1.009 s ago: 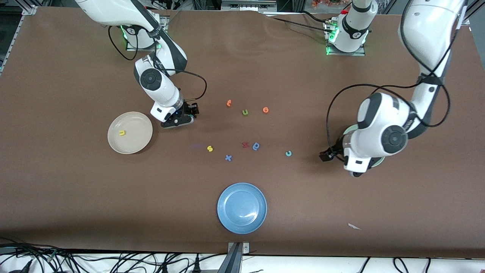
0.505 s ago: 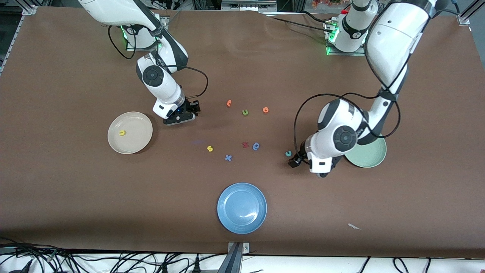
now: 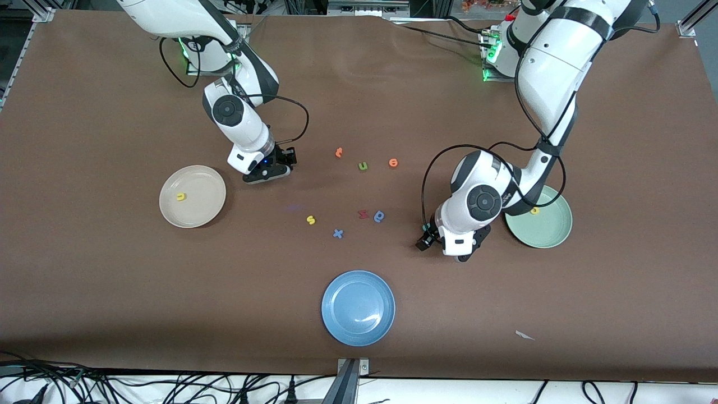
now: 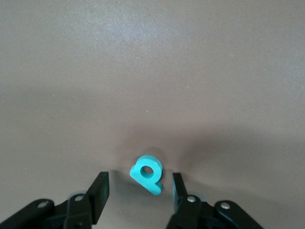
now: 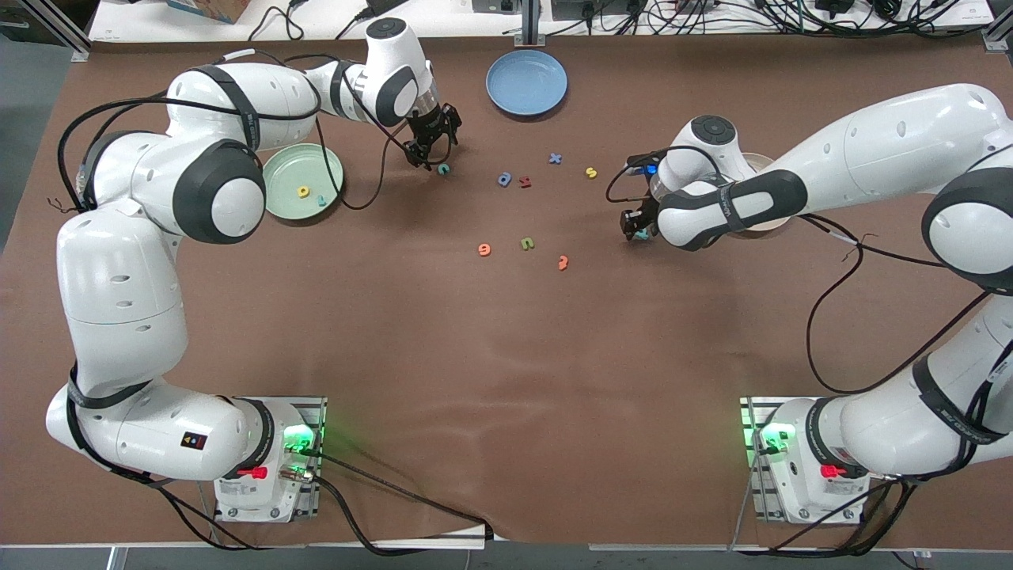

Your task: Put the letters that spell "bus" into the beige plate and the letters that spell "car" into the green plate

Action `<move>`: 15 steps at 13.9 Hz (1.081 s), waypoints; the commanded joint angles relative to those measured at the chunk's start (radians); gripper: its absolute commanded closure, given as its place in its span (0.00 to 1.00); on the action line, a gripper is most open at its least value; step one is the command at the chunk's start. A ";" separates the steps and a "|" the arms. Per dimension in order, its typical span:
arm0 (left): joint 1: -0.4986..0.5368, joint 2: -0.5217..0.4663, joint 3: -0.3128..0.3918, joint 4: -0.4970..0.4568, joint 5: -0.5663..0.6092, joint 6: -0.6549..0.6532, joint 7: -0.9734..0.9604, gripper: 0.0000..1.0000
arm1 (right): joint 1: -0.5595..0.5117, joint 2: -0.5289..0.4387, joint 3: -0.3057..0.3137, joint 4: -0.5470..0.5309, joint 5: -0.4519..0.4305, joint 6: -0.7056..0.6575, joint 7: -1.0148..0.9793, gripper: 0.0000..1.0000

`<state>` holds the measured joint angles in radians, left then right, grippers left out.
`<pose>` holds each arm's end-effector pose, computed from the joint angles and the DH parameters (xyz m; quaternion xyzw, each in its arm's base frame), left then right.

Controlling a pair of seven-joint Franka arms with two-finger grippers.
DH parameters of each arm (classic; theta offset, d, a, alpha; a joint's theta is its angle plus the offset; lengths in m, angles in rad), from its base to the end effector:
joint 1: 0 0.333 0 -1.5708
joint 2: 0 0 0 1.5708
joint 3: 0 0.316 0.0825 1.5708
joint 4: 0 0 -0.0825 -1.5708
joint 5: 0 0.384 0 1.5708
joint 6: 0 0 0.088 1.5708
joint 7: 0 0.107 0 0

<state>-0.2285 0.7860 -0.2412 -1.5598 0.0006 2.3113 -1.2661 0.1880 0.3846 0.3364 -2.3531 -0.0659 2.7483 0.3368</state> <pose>0.6354 -0.2956 0.1906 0.9050 0.4169 -0.0692 0.0496 0.4402 0.2662 0.1798 -0.9924 -0.1112 0.0044 0.0516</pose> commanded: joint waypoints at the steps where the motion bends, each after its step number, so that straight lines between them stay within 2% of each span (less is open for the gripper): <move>1: -0.020 0.013 0.017 0.032 0.002 -0.010 -0.009 0.26 | 0.005 0.003 -0.002 -0.014 -0.018 0.033 0.008 0.43; 3: -0.025 0.018 0.017 0.029 0.015 -0.012 -0.001 0.35 | 0.005 0.008 -0.002 -0.014 -0.020 0.040 0.008 0.45; 7: -0.028 0.032 0.017 0.024 0.041 -0.015 0.011 0.35 | 0.005 0.019 -0.002 -0.014 -0.020 0.053 0.008 0.47; 11: -0.034 0.041 0.017 0.023 0.041 -0.015 0.011 0.36 | 0.005 0.023 -0.002 -0.014 -0.038 0.059 0.007 0.64; 14: -0.034 0.041 0.017 0.023 0.039 -0.015 0.010 0.53 | 0.005 0.022 -0.002 -0.014 -0.040 0.057 0.005 0.78; 15: -0.034 0.041 0.017 0.023 0.039 -0.015 0.010 0.58 | 0.005 0.022 -0.002 -0.014 -0.040 0.057 0.004 0.79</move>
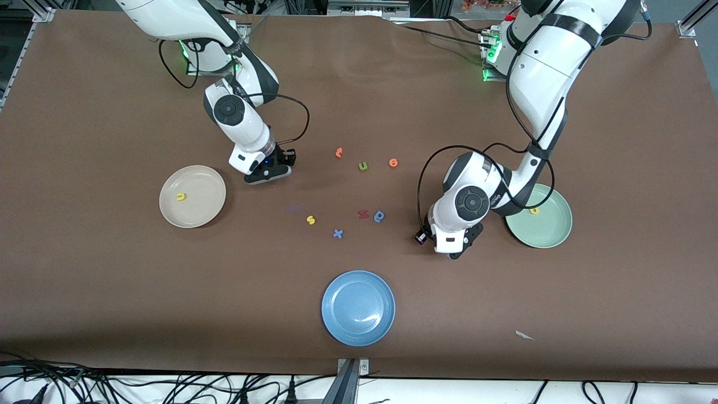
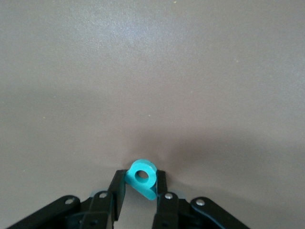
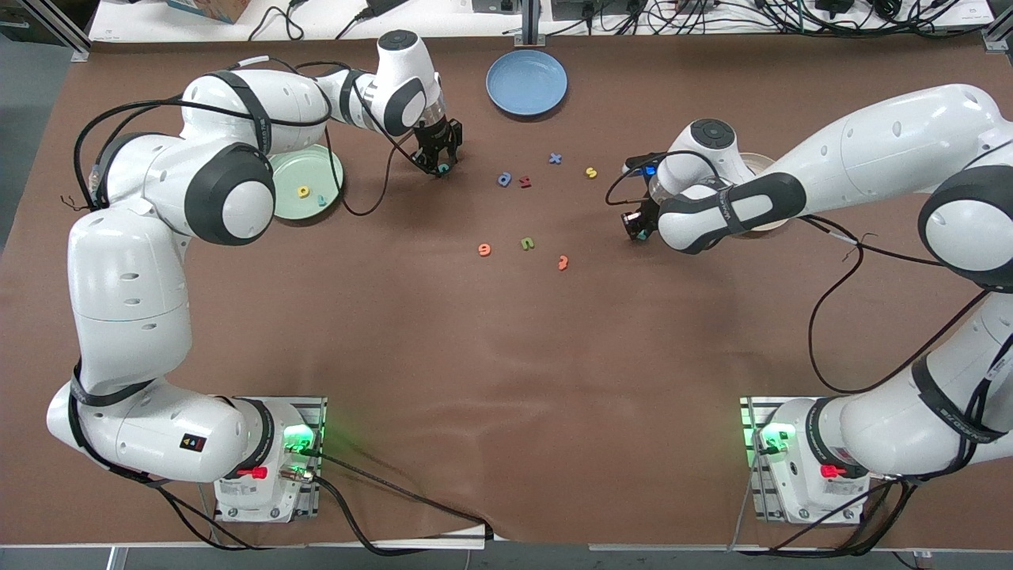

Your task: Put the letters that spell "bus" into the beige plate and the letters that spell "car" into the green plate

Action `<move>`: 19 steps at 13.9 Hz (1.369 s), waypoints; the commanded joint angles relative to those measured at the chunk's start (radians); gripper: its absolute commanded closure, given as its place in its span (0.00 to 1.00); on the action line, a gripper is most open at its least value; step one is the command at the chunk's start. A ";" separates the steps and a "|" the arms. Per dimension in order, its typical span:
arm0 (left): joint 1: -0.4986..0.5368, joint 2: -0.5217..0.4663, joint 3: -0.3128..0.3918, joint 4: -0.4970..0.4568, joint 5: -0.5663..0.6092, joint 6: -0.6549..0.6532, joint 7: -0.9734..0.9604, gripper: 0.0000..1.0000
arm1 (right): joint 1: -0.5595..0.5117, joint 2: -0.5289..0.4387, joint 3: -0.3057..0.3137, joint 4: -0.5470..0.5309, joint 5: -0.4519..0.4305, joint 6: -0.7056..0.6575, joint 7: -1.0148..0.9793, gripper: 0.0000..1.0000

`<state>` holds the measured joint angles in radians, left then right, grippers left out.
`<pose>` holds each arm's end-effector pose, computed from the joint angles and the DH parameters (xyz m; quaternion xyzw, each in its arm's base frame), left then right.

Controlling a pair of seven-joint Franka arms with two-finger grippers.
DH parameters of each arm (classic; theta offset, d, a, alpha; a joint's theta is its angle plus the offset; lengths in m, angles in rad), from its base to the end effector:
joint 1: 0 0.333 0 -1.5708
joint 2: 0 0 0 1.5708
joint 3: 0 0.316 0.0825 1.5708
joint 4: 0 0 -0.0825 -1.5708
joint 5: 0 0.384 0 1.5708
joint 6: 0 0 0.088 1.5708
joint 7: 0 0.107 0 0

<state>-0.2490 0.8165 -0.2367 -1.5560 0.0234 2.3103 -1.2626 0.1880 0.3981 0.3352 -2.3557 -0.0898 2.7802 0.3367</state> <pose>0.6271 -0.3048 0.1706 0.9122 0.4017 -0.0730 0.0345 0.4398 0.2672 0.1754 -0.9912 -0.1206 -0.0045 0.0534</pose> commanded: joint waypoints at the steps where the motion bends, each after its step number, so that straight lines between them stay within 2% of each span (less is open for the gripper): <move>1: -0.013 0.010 0.013 0.019 0.016 -0.015 0.006 0.63 | 0.005 0.005 -0.001 -0.011 -0.016 0.024 0.002 0.80; 3: -0.013 0.010 0.013 0.019 0.018 -0.015 0.005 0.75 | 0.004 -0.018 -0.002 -0.011 -0.018 0.003 -0.008 0.80; 4: -0.013 0.010 0.013 0.019 0.018 -0.015 0.005 0.78 | 0.002 -0.044 -0.004 -0.007 -0.019 -0.042 -0.011 0.80; 6: -0.013 0.007 0.013 0.020 0.018 -0.017 0.006 0.82 | -0.018 -0.100 -0.008 -0.002 -0.019 -0.134 -0.065 0.81; 8: -0.001 -0.010 0.013 0.028 0.020 -0.038 0.008 0.83 | -0.071 -0.133 -0.008 0.001 -0.019 -0.166 -0.151 0.81; 12: 0.075 -0.130 0.004 0.030 0.001 -0.257 0.217 0.82 | -0.206 -0.168 -0.008 0.004 -0.021 -0.211 -0.376 0.81; 16: 0.177 -0.201 0.004 0.025 0.001 -0.470 0.470 0.82 | -0.332 -0.170 -0.018 0.009 -0.021 -0.214 -0.631 0.81; 19: 0.275 -0.237 0.007 0.011 0.015 -0.569 0.679 0.82 | -0.366 -0.160 -0.092 0.009 -0.021 -0.212 -0.809 0.80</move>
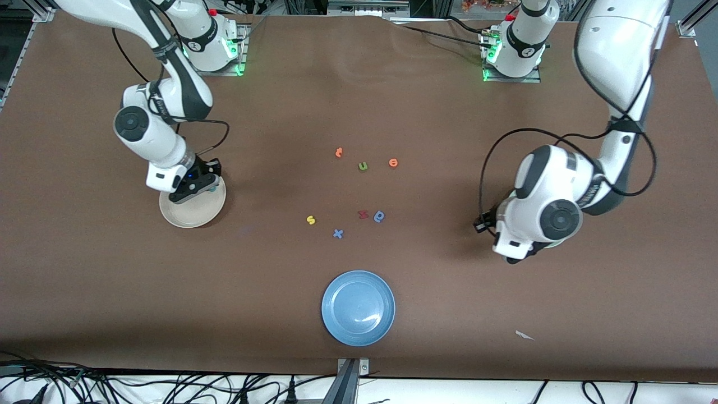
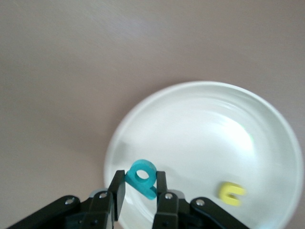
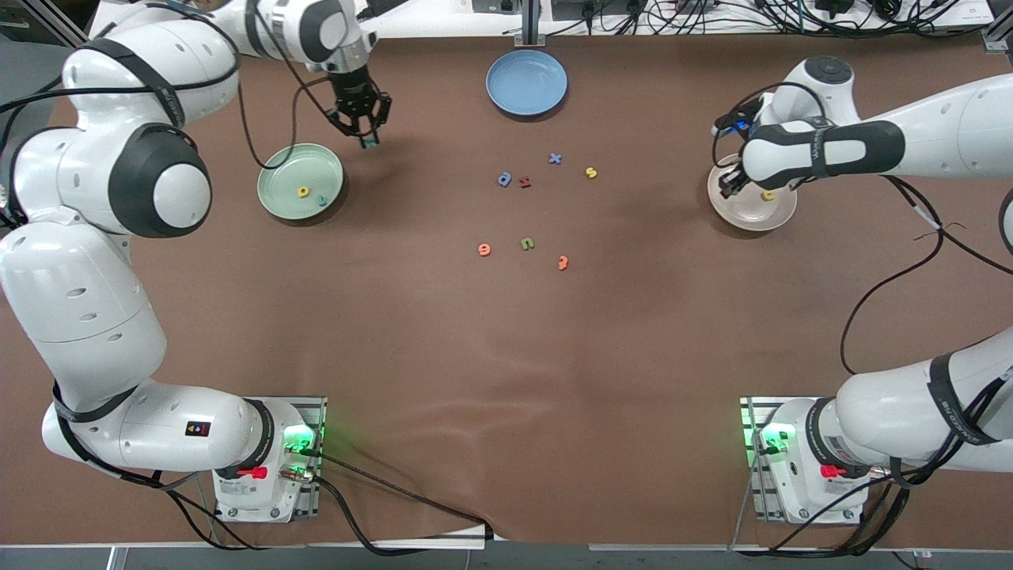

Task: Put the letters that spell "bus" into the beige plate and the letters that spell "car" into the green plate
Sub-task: 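Drop the teal c on the green plate while the right gripper drops the p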

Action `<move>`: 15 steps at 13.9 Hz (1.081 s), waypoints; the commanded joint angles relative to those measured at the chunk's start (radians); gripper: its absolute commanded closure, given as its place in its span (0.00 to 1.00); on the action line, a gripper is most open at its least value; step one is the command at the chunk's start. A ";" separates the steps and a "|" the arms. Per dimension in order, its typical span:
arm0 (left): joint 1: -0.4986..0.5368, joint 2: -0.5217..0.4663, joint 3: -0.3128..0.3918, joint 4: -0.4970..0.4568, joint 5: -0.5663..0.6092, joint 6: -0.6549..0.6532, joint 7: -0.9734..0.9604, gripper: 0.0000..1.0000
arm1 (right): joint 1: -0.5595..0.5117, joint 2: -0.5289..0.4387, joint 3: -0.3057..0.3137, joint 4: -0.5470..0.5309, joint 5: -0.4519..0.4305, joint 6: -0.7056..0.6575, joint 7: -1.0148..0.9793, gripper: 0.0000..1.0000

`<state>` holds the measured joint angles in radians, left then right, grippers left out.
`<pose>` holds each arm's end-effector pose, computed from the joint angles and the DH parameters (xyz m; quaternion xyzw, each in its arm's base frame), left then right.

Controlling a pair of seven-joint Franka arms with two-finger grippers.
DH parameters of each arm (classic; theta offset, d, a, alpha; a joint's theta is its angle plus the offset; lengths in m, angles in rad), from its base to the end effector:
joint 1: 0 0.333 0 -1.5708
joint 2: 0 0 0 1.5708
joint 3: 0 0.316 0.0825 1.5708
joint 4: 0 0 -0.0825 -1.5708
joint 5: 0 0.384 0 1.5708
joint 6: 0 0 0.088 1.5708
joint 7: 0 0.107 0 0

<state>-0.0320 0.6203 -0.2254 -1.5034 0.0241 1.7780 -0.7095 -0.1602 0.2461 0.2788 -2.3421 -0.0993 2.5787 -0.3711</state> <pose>0.6517 -0.1471 0.2884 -0.9586 -0.2256 0.1716 0.0265 0.5128 0.0654 0.2332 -0.9602 -0.2791 -0.0021 0.0068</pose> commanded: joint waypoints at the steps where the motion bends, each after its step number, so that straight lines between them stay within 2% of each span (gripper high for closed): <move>1: 0.091 -0.045 -0.005 -0.047 0.016 -0.049 0.189 0.82 | -0.018 -0.001 -0.061 -0.005 -0.011 -0.005 -0.133 0.79; 3: 0.153 -0.053 -0.005 -0.066 0.063 -0.051 0.302 0.82 | -0.021 0.007 -0.075 -0.003 -0.011 0.007 -0.164 0.77; 4: 0.182 -0.054 -0.005 -0.078 0.094 -0.051 0.355 0.82 | -0.021 0.007 -0.075 -0.003 -0.010 0.009 -0.163 0.58; 7: 0.277 -0.050 -0.005 -0.110 0.128 -0.040 0.519 0.82 | -0.021 0.012 -0.075 -0.002 -0.007 0.011 -0.151 0.27; 8: 0.297 -0.048 -0.005 -0.118 0.128 -0.034 0.554 0.82 | -0.021 0.012 -0.075 -0.002 -0.004 0.011 -0.146 0.21; 10: 0.305 -0.028 -0.005 -0.135 0.128 -0.006 0.562 0.81 | -0.021 0.015 -0.073 -0.002 0.006 0.009 -0.129 0.21; 12: 0.319 -0.014 -0.005 -0.191 0.131 0.085 0.565 0.81 | -0.016 0.033 -0.066 0.015 0.003 0.009 -0.051 0.21; 15: 0.328 -0.011 -0.005 -0.235 0.149 0.162 0.565 0.77 | 0.060 0.077 -0.040 0.081 0.006 0.004 0.104 0.22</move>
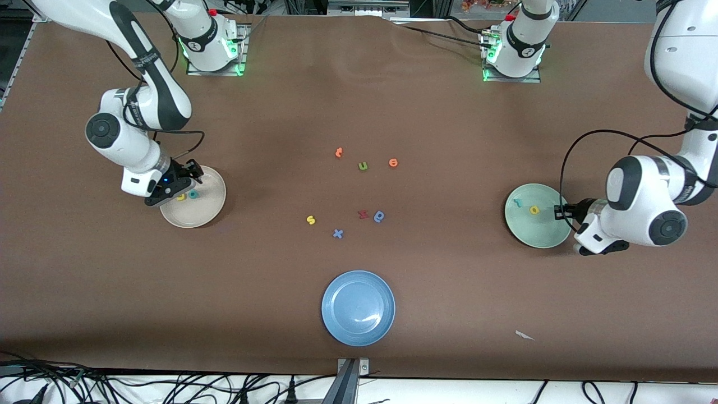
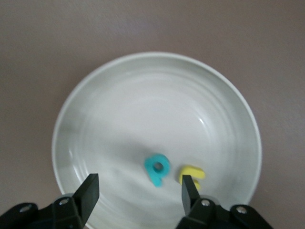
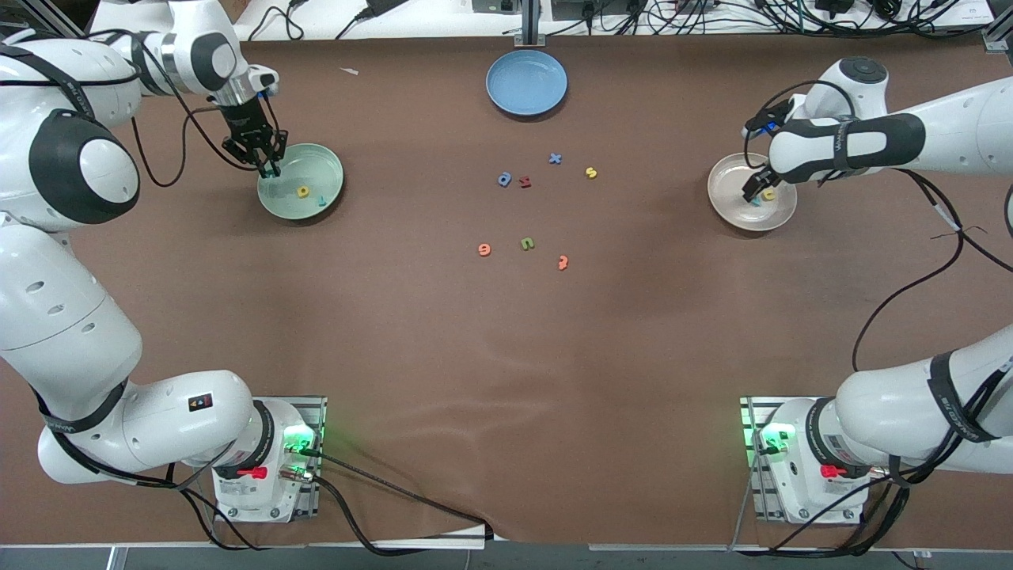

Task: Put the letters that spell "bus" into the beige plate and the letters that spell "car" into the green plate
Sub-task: 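Drop the teal c on the green plate while the right gripper drops the p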

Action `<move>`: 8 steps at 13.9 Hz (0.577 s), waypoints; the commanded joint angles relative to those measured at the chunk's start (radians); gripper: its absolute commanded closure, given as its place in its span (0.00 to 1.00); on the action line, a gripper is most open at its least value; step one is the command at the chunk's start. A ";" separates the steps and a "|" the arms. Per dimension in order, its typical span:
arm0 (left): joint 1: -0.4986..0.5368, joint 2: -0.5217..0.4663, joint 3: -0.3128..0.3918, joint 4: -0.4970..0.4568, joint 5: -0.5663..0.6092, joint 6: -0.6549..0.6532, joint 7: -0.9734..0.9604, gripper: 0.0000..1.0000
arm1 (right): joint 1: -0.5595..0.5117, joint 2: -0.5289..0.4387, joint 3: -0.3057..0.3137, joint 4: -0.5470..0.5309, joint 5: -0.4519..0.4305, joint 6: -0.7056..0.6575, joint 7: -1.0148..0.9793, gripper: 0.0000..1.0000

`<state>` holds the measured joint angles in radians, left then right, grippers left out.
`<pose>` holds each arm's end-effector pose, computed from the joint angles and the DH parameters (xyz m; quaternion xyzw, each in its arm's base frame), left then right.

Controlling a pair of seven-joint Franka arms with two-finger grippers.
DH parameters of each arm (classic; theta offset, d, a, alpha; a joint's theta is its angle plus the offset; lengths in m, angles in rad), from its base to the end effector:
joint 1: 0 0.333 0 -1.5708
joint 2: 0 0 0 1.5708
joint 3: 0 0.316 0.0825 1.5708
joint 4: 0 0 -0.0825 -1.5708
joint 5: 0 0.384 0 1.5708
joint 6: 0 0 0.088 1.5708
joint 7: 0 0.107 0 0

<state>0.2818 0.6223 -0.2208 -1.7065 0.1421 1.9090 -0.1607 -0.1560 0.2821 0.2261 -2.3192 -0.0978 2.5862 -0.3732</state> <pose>0.6228 0.0579 0.2115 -0.9767 -0.0788 0.1994 0.0041 0.5210 0.0408 0.2222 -0.9666 -0.2562 0.0019 0.0060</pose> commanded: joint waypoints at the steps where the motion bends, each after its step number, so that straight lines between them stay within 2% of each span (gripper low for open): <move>1: 0.014 -0.012 -0.009 -0.032 0.033 0.032 0.017 0.71 | 0.085 0.051 0.015 0.082 0.004 -0.006 0.164 0.22; 2: 0.014 -0.013 -0.009 -0.032 0.031 0.030 0.015 0.44 | 0.119 0.061 0.015 0.115 0.004 -0.011 0.218 0.22; 3: 0.014 -0.021 -0.011 -0.027 0.031 0.021 0.013 0.00 | 0.154 0.074 0.015 0.151 0.006 -0.029 0.265 0.22; 6: 0.004 -0.065 -0.018 0.011 0.019 -0.053 0.001 0.00 | 0.256 0.135 0.015 0.308 0.004 -0.159 0.419 0.22; 8: 0.005 -0.113 -0.064 0.047 0.016 -0.111 0.000 0.00 | 0.309 0.175 0.013 0.371 0.004 -0.178 0.499 0.22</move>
<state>0.2850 0.5808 -0.2465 -1.6818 0.1445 1.8698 -0.1610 0.1103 0.3890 0.2460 -2.0429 -0.0975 2.4472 0.0580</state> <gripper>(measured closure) 0.238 0.216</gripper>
